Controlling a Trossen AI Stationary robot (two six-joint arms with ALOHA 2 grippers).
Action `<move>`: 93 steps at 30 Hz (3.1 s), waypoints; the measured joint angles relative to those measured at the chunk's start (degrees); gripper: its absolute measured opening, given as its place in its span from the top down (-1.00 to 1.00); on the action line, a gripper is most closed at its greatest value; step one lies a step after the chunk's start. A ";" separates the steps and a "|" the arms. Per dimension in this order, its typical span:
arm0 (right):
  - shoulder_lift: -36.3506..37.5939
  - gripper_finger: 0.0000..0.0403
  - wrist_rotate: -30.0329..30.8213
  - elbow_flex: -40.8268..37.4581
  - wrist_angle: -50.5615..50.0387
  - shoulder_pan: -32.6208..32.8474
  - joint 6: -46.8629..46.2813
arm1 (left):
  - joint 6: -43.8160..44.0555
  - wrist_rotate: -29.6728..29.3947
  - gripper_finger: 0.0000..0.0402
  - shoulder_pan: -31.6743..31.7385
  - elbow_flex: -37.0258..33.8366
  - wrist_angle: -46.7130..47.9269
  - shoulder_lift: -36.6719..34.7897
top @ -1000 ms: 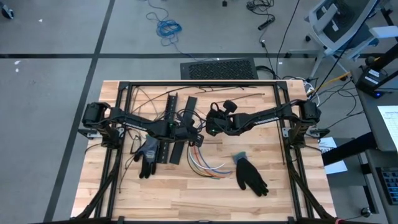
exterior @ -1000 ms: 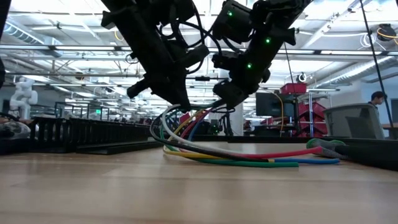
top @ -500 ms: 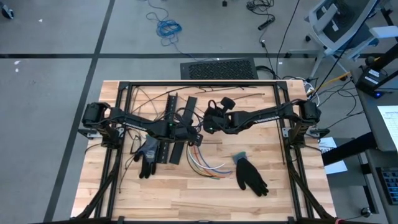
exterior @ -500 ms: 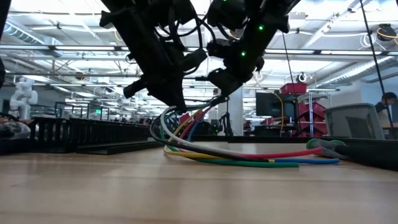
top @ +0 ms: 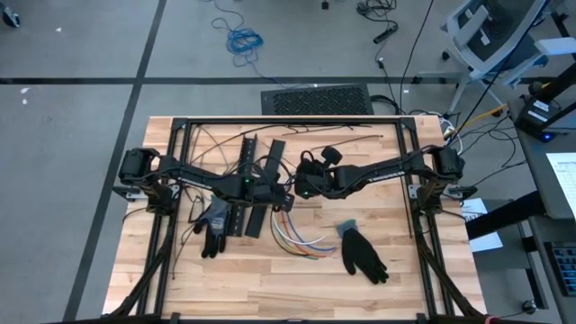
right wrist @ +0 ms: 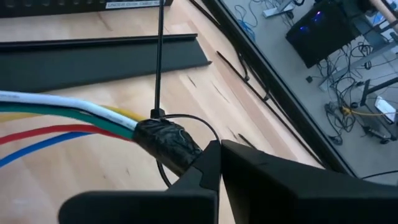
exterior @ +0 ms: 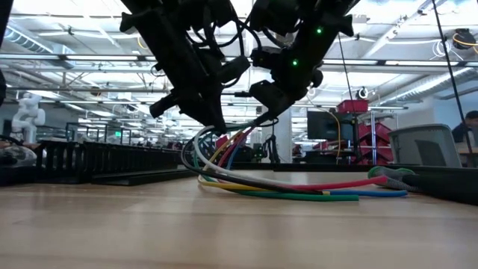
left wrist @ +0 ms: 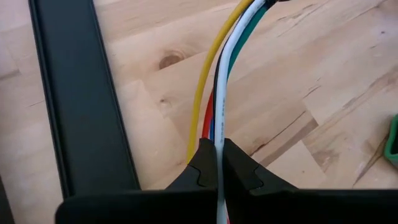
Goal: Ziptie cables
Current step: Wrap the cable wires with the black ziptie
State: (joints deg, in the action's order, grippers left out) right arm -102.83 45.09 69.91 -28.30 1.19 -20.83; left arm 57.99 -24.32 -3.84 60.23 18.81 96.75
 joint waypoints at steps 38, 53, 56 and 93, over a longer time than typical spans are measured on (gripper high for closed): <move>-0.04 1.00 -3.18 -0.04 -0.16 -1.24 -1.02 | 3.14 2.49 0.98 -0.88 0.00 -1.59 4.02; -0.04 1.00 -4.60 -0.04 -3.43 -0.70 -3.82 | 2.61 1.09 0.98 0.02 0.00 -2.27 4.02; -0.04 1.00 -4.78 -0.04 -3.53 -0.70 -4.13 | 2.60 1.09 0.98 0.01 0.00 -2.27 4.02; -0.55 1.00 -6.01 -4.04 1.98 -2.72 -3.21 | -1.41 2.38 0.98 -0.31 0.04 -4.20 4.02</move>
State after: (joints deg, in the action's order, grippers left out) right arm -103.37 39.08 65.87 -26.32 -1.53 -24.03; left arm 56.58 -21.93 -4.14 60.27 14.61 100.77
